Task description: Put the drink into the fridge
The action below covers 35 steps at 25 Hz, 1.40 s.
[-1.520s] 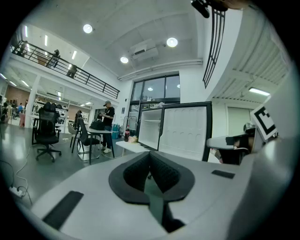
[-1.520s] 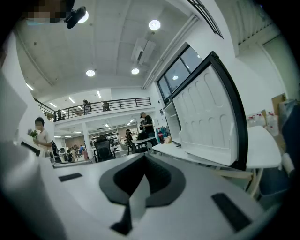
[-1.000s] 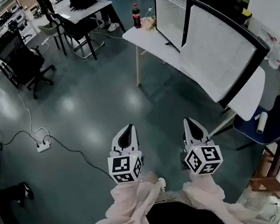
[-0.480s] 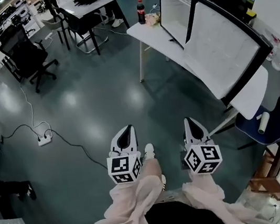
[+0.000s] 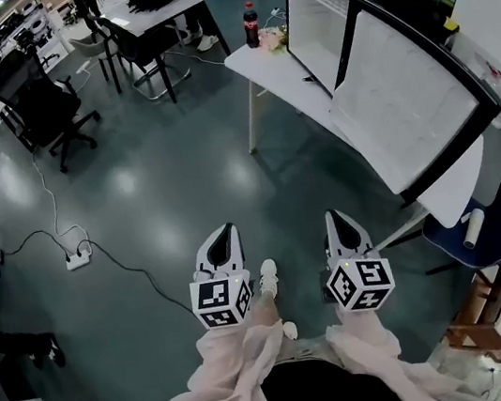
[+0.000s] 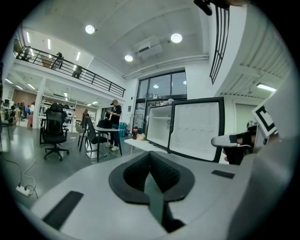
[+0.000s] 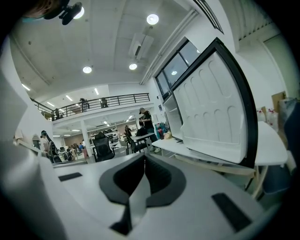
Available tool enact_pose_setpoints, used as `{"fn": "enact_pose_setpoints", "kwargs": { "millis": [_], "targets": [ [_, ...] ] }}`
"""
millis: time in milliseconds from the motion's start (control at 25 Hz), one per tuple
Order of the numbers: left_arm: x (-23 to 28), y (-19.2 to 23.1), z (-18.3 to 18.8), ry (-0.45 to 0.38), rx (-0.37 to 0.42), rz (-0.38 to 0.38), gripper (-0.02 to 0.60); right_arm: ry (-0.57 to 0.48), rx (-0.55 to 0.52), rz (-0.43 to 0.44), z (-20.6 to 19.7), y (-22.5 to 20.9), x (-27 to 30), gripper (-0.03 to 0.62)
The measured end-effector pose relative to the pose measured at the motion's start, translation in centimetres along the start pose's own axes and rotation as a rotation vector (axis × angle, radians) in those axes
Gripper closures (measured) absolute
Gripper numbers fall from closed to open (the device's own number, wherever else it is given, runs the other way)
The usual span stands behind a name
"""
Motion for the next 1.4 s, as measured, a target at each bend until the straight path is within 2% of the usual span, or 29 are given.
{"fn": "enact_pose_setpoints", "kwargs": {
  "millis": [440,720,960,1400],
  "targets": [
    [10.1,3.4,4.5,-0.023,-0.001,-0.002,0.571,-0.005,-0.014,-0.004,4.4,-2.3,10.6,0.582],
    [16.9,6.4,6.3,-0.023,-0.008,-0.009,0.571,0.013,-0.021,0.002,6.0,-2.9,18.1,0.582],
    [23.1,9.3,7.9,-0.021,-0.009,-0.025,0.571,0.016,-0.022,-0.026,7.4,-3.9,24.3,0.582],
    [30.1,12.3,7.6,0.019,-0.023,-0.031,0.571,0.069,-0.012,-0.010,6.9,-4.6,32.3,0.582]
  ]
}}
Point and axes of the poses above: the fingertips, and each gripper's own axes: x forward along the fingers, y to its left, z out of its top, the point moved 3 cm from there along -x, backward along the fingers, and after that the axes turned 5 degrees about z, right-handed, at the moved point
